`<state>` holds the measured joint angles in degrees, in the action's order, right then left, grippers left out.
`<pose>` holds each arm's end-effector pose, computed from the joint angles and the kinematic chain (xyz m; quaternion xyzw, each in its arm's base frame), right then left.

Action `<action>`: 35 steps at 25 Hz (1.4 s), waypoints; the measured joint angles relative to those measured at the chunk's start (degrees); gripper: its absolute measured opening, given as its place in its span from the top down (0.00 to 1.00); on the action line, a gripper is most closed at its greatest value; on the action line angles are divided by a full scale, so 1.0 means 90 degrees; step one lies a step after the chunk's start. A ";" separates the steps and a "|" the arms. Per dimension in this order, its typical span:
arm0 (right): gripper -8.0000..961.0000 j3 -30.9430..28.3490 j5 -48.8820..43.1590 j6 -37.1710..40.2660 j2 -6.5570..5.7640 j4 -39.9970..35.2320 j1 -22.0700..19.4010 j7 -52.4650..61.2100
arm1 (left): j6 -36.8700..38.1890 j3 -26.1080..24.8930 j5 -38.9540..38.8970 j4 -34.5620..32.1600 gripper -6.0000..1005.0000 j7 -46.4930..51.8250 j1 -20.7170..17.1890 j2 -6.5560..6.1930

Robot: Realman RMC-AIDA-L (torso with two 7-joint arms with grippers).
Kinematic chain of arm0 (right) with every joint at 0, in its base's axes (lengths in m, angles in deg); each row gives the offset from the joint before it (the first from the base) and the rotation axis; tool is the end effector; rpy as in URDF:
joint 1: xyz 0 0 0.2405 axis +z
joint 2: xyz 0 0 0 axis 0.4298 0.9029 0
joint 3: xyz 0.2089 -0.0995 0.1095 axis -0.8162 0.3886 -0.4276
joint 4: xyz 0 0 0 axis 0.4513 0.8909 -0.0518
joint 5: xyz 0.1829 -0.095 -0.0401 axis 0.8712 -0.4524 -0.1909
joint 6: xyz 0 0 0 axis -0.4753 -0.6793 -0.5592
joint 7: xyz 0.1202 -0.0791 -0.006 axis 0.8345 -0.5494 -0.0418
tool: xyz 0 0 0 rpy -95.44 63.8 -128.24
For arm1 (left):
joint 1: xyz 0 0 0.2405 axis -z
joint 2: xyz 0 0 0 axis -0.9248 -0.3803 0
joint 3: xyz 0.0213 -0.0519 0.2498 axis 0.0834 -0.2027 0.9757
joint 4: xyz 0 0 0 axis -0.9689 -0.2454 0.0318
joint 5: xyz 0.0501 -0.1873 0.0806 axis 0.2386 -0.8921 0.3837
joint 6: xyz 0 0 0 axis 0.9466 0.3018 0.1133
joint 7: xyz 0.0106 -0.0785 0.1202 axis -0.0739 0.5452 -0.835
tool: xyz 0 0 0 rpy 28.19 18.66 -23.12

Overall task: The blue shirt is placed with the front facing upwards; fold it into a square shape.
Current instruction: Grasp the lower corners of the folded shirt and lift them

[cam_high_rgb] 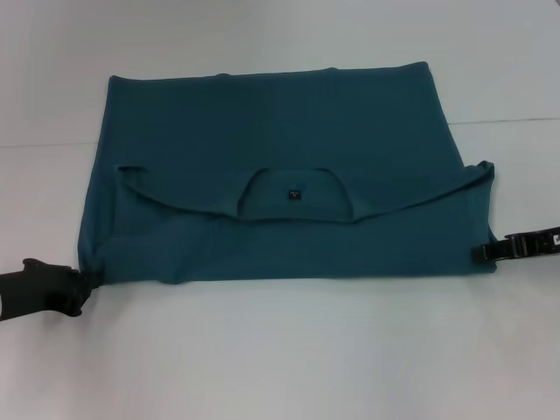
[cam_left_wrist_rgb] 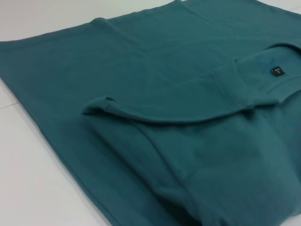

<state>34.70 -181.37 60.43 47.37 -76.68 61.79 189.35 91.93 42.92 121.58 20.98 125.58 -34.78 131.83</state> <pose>0.3274 0.3829 0.0587 -0.7960 0.5476 0.0289 0.2563 -0.3352 0.3709 0.0005 -0.8972 -0.3047 -0.0448 0.3166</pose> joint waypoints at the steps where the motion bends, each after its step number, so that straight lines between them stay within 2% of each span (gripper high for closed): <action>1: 0.39 0.0018 0.0000 -0.0048 0.0000 0.0040 0.0002 0.0006 | -0.0010 0.0020 0.0000 0.0000 0.98 -0.0002 0.0000 0.0000; 11: 0.71 0.0100 0.0008 -0.0176 0.0047 0.0104 0.0024 -0.0002 | -0.0038 0.0071 0.0000 0.0000 0.98 -0.0007 -0.0012 0.0010; 16: 0.94 0.0100 0.0027 -0.0177 0.0054 0.0104 0.0036 -0.0002 | -0.0037 0.0074 -0.0001 0.0000 0.98 -0.0007 -0.0035 0.0023; 25: 0.96 0.0096 0.0030 -0.0149 0.0094 0.0075 -0.0045 -0.0125 | 0.0055 0.0068 -0.0059 -0.0018 0.98 -0.0193 -0.0102 0.0038; 34: 0.96 0.0047 0.0050 -0.0127 0.0173 -0.0006 -0.0212 -0.0663 | 0.0627 0.0007 -0.0348 -0.0256 0.98 -0.0698 -0.0389 0.0079; 35: 0.96 0.0048 0.0058 -0.0108 0.0187 -0.0046 -0.0232 -0.0702 | 0.0875 0.0005 -0.0529 -0.0433 0.98 -0.0780 -0.0527 0.0095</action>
<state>35.13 -180.85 59.45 49.06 -77.09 59.71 183.04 99.81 42.96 116.82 17.08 118.56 -39.52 132.69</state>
